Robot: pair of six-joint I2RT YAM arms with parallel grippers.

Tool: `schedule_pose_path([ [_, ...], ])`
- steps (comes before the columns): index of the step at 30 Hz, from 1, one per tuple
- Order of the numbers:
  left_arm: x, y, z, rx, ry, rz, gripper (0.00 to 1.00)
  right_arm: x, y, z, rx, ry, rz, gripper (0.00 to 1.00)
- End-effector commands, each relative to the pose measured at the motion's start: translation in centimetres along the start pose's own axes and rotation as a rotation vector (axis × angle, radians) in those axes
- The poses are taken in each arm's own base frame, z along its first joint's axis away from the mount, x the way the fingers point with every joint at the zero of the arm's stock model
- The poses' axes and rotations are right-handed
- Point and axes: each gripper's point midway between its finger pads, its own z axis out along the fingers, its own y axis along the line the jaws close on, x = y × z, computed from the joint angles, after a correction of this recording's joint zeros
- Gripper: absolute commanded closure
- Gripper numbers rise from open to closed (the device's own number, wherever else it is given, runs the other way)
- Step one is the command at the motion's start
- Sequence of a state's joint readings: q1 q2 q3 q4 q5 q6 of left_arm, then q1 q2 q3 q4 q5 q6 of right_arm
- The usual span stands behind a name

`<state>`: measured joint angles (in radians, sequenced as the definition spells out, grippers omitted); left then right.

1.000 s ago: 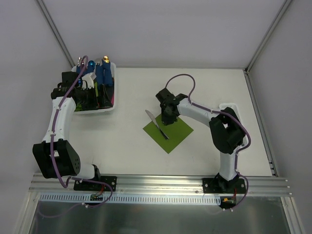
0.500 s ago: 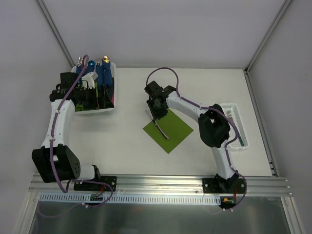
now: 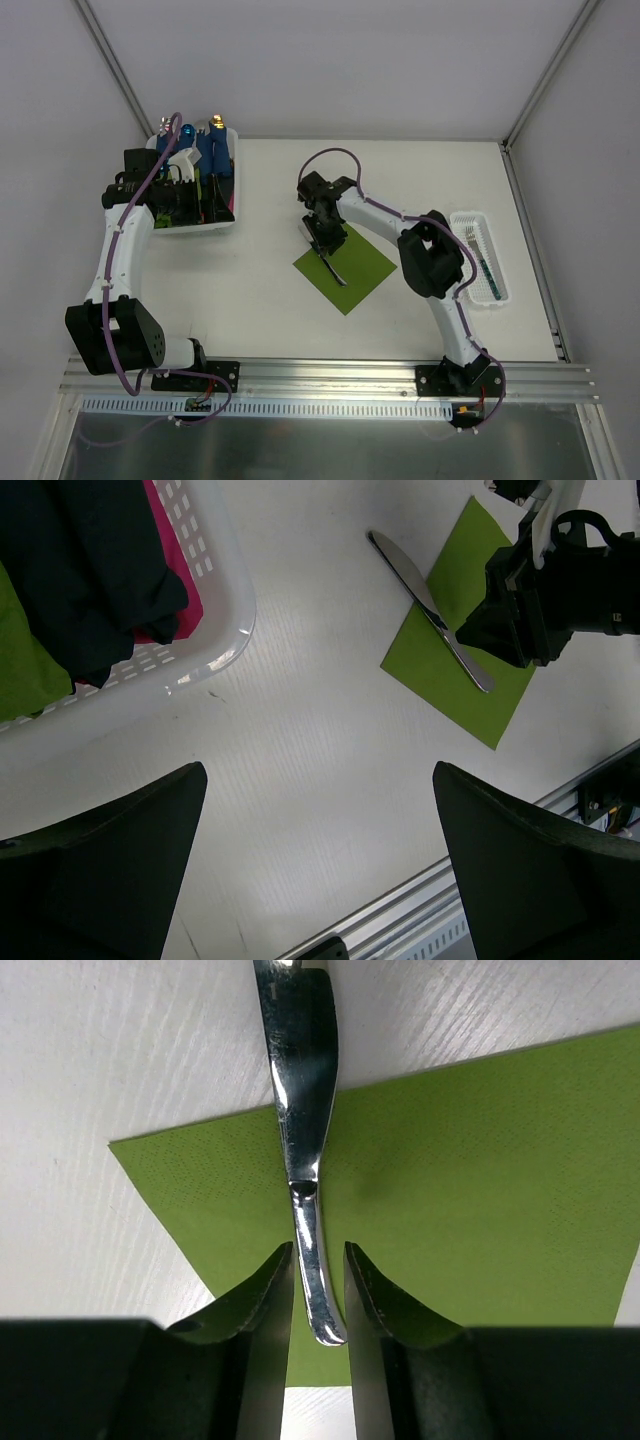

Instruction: Place the utensils on the paper napkin and roll it up

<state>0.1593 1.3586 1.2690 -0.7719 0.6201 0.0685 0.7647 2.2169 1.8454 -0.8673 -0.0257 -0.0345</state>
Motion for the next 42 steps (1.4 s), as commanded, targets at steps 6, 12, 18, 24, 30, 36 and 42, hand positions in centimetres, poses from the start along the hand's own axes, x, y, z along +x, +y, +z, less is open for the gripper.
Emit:
schedule_pose_path([
  [6, -0.2, -0.1, -0.4, 0.014, -0.010, -0.006, 0.01, -0.5, 1.3, -0.4, -0.033, 0.009, -0.035, 0.69],
  [12, 0.1, 0.0, -0.3, 0.008, -0.006, -0.002, 0.01, -0.5, 1.6, 0.2, -0.025, 0.018, -0.047, 0.68],
  [18, 0.0, -0.1, -0.4, 0.009, -0.007, -0.003, 0.01, 0.0, 0.9, 1.1, 0.012, 0.044, -0.060, 0.65],
  [24, 0.1, 0.1, -0.2, 0.005, -0.002, -0.008, 0.01, 0.4, 0.5, 1.7, 0.029, 0.068, -0.073, 0.68],
  [30, 0.2, 0.3, -0.2, -0.004, 0.000, -0.009, 0.01, 0.7, 0.5, 2.1, 0.034, 0.085, -0.084, 0.77],
  [36, 0.3, 0.3, -0.1, -0.003, 0.004, -0.012, 0.01, 0.8, -0.1, 2.1, 0.085, 0.084, -0.106, 0.95],
  [42, 0.2, 0.1, -0.3, 0.005, -0.001, -0.009, 0.01, -0.2, 0.5, -0.4, 0.072, 0.025, -0.102, 1.00],
])
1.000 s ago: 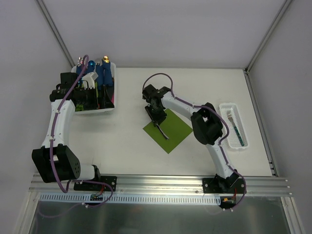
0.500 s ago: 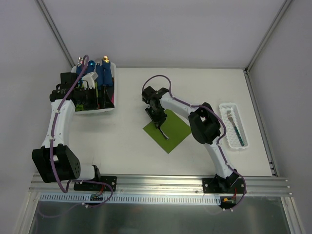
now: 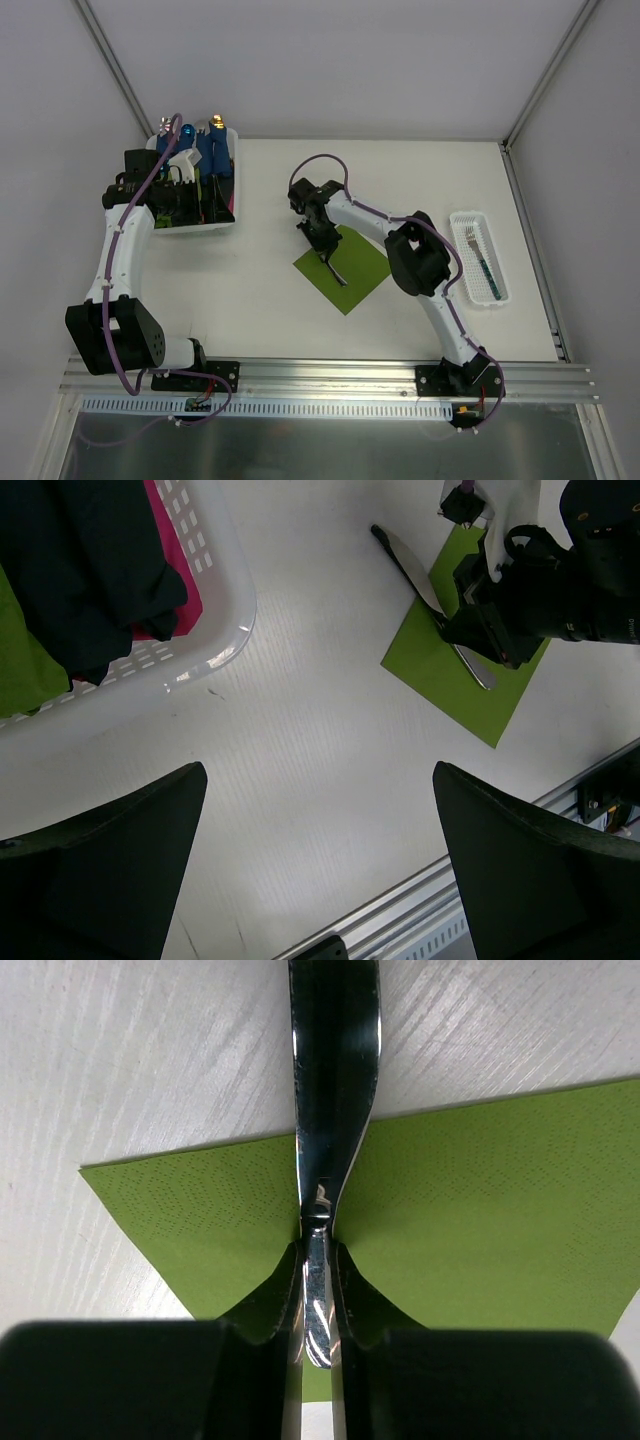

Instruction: Place the utensils on the paper napkin and roll it up

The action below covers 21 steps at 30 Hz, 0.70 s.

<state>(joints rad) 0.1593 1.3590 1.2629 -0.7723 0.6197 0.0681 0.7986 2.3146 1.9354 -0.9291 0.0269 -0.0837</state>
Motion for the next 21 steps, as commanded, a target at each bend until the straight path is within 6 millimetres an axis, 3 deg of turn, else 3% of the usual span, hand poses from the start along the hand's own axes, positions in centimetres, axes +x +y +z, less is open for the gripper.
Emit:
schedule_pose_path([
  [1, -0.1, 0.1, -0.4, 0.003, -0.010, -0.005, 0.01, -0.7, 0.0, -2.9, 0.015, -0.047, -0.015, 1.00],
  [7, -0.2, 0.0, -0.4, 0.006, -0.012, -0.008, 0.01, -1.4, -0.2, -6.0, 0.012, -0.115, 0.011, 1.00],
  [12, -0.3, -0.1, -0.4, 0.008, -0.013, -0.012, 0.01, -1.4, -0.4, -7.2, 0.006, -0.134, 0.046, 1.00],
  [21, -0.6, -0.1, -0.4, 0.009, -0.014, -0.020, 0.01, 0.3, -4.0, -8.1, 0.019, -0.152, 0.247, 1.00],
])
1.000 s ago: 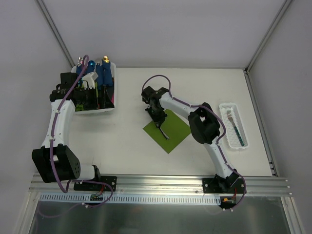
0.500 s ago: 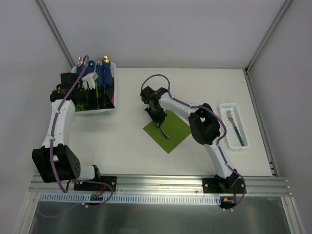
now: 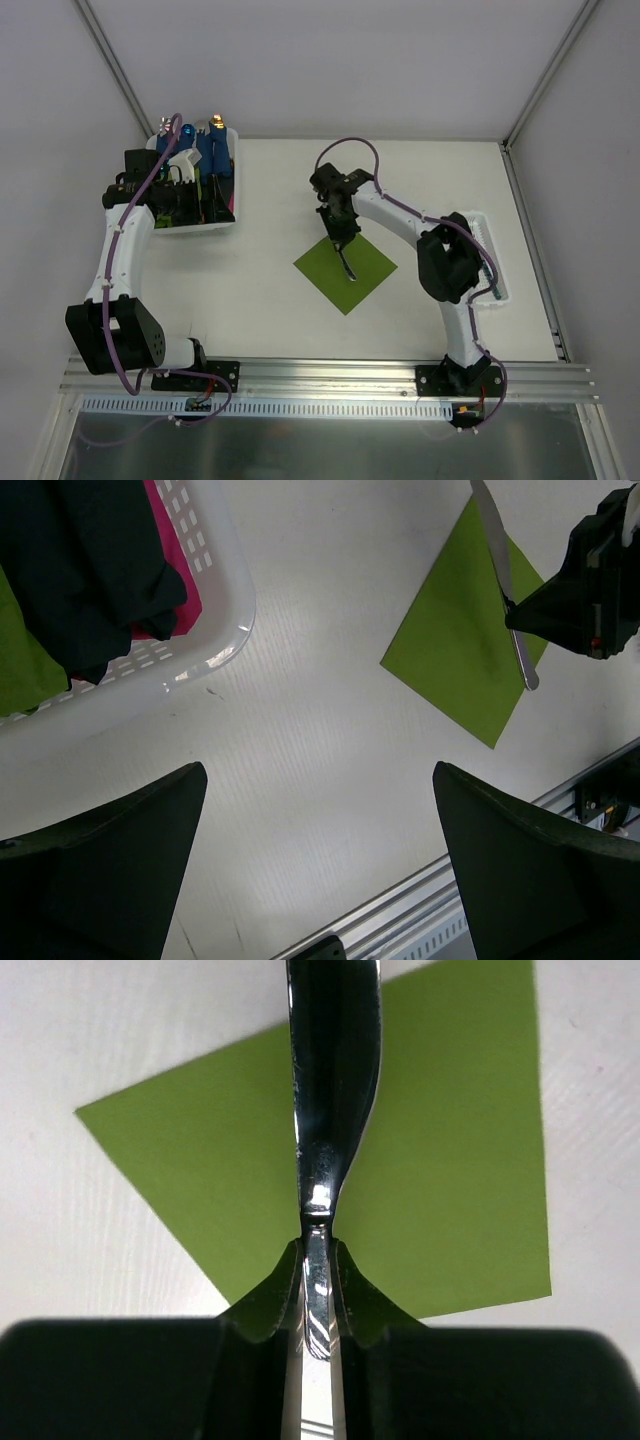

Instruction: Place the utensils on the paper napkin and roll it up

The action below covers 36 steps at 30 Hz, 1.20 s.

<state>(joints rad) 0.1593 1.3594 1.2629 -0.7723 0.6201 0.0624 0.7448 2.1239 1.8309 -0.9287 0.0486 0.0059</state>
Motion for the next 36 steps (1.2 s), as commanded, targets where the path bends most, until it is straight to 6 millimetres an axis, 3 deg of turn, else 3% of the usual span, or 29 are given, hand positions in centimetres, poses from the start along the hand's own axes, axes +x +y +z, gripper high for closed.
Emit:
schedule_pose_path([
  [1, -0.7, -0.1, -0.4, 0.010, -0.016, -0.016, 0.01, 0.2, -1.8, -2.0, 0.005, -0.054, 0.145, 1.00],
  [4, -0.7, -0.1, -0.3, 0.009, -0.012, -0.021, 0.01, 1.6, -1.9, -1.7, 0.000, -0.050, 0.213, 1.00],
  [11, -0.6, -0.1, 0.0, 0.019, -0.002, -0.042, 0.01, 2.6, -2.1, -0.3, 0.003, -0.078, 0.312, 1.00],
  [36, 0.4, 0.8, 0.4, 0.001, 0.019, -0.061, 0.01, 2.1, -2.7, 2.9, -0.006, -0.005, 0.417, 1.00],
])
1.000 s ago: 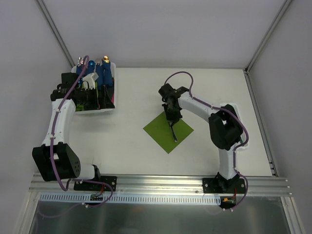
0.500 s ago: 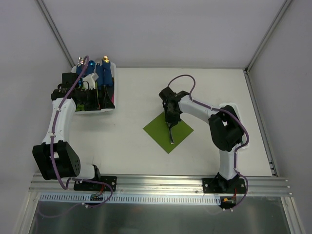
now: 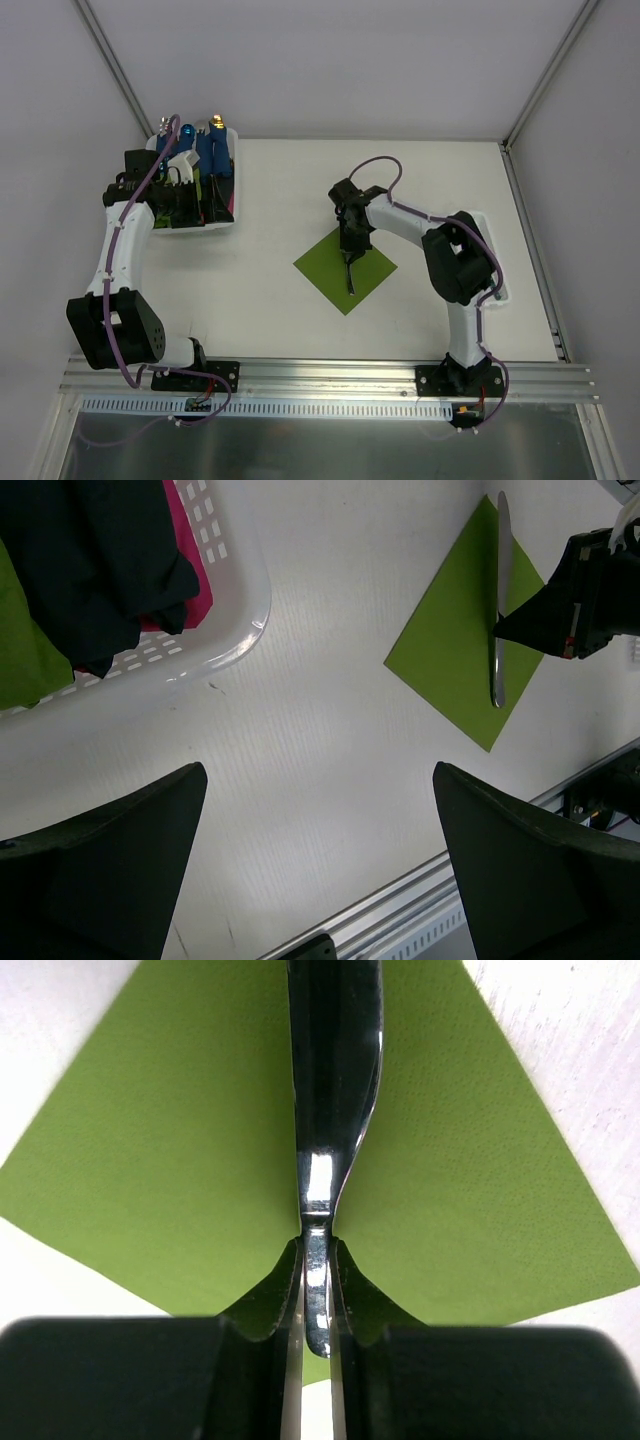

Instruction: Place the utensils on the paper napkin and roll it up

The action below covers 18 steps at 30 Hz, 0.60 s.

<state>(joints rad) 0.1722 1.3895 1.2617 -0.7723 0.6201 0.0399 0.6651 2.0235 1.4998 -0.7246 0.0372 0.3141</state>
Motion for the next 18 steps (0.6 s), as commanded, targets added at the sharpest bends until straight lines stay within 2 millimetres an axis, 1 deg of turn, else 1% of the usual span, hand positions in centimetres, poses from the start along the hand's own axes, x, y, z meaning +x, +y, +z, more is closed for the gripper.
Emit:
schedule_pose_path([
  [1, 0.15, 0.07, -0.19, 0.007, 0.001, -0.013, 0.01, -1.44, 0.62, -0.55, -0.031, -0.019, 0.035, 1.00],
  [11, 0.36, 0.47, -0.22, 0.004, 0.001, -0.018, 0.01, -1.85, 0.50, 0.26, -0.028, -0.005, 0.053, 1.00],
  [12, 0.28, 0.51, -0.28, 0.004, -0.002, -0.019, 0.01, -1.53, 1.06, 0.16, -0.057, 0.012, 0.051, 1.00],
  [18, 0.33, 0.50, -0.14, 0.010, 0.003, -0.025, 0.01, -1.78, 1.34, 0.05, -0.068, 0.009, 0.062, 1.00],
])
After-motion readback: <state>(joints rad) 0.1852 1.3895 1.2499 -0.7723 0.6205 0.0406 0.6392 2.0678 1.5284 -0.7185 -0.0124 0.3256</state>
